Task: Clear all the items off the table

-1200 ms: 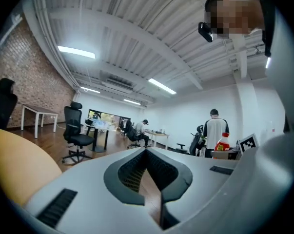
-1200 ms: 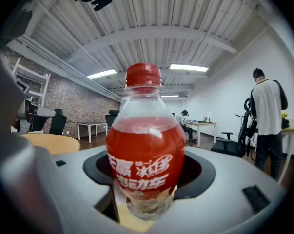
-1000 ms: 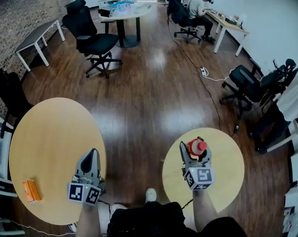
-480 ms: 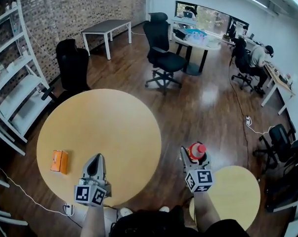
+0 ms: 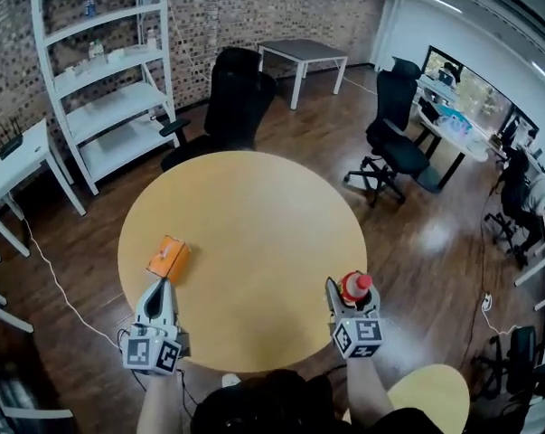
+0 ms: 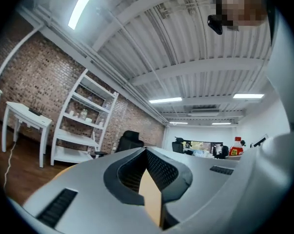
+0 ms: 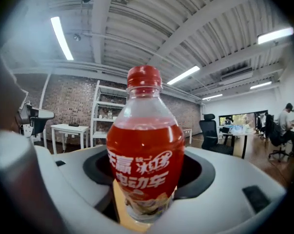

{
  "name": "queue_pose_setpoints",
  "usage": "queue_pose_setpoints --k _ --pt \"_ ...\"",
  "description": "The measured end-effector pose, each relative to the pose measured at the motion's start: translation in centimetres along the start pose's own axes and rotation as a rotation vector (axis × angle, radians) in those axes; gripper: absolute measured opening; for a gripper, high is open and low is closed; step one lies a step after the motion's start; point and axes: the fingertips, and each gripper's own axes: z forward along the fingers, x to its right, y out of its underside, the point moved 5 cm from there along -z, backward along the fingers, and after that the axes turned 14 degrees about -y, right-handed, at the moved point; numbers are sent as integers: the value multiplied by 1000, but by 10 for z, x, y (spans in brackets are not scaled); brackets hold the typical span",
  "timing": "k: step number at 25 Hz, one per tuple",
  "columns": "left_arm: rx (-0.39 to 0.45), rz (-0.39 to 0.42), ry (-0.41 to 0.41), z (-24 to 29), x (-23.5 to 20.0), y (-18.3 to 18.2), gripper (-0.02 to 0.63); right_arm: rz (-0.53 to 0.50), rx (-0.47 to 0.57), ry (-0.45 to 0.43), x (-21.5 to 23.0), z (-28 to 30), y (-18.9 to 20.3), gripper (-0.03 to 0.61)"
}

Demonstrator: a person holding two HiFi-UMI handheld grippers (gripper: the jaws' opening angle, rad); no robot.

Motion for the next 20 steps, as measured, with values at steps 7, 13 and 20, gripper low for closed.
queue_pose_setpoints --k 7,13,20 --pt "-22 8 -212 -18 -57 15 0 -5 -106 -211 -32 87 32 316" --pt "-57 60 -219 -9 -46 21 0 -11 -126 -317 -32 143 36 316" --pt "-119 46 -238 7 -39 36 0 29 -146 -375 -33 188 43 319"
